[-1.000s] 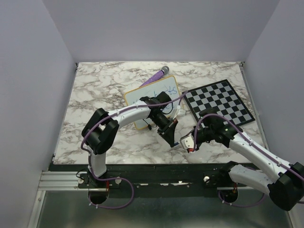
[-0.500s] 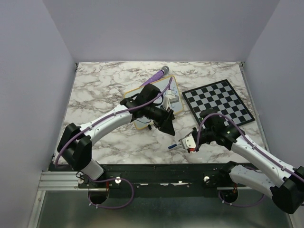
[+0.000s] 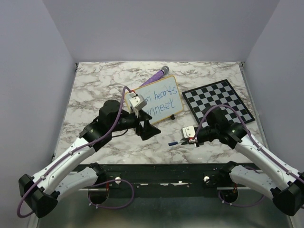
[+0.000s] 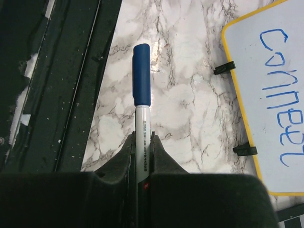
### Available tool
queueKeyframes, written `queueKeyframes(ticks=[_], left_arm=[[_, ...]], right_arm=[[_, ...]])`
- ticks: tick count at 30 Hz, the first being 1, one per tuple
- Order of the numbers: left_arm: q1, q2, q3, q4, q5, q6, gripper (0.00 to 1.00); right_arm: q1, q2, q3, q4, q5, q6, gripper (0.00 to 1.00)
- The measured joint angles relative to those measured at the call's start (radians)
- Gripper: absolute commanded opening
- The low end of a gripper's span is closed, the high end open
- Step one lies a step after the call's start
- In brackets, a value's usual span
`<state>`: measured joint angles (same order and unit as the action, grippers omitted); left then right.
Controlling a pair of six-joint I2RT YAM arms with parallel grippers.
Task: Write a sentence on the whiteboard
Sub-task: Insert the pen cap into the whiteboard marker.
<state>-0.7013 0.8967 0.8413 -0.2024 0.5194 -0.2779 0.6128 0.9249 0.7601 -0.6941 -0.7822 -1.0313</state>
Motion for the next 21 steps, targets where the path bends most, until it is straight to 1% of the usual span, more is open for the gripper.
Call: queueKeyframes(ticks=[1,2,5,9,11,17,21], left_arm=[[0.001,0.002,-0.009,0.008,0.019,0.000,0.92],[0.001,0.016,-0.010,0.015,0.036,-0.001,0.87],[0.001,0.115,-0.008,0.042,0.126,-0.017,0.82],[-0.013,0.269,-0.006,0.037,0.235,-0.051,0.81],[-0.029,0.303,-0.006,0.039,0.281,-0.066,0.80],[-0.069,0.333,0.000,0.096,0.381,-0.106,0.74],[-0.090,0.382,0.014,0.108,0.401,-0.111,0.70]], right_arm=[[0.000,0.002,0.012,-0.013,-0.001,0.017,0.01],[0.000,0.003,0.023,-0.025,-0.001,0.028,0.01],[-0.002,0.006,0.039,-0.048,-0.005,0.048,0.01],[-0.004,0.017,0.039,-0.060,-0.005,0.064,0.01],[-0.004,0.027,0.040,-0.061,-0.005,0.066,0.01],[-0.005,0.032,0.039,-0.061,-0.005,0.071,0.01],[-0.005,0.033,0.040,-0.060,-0.006,0.071,0.01]])
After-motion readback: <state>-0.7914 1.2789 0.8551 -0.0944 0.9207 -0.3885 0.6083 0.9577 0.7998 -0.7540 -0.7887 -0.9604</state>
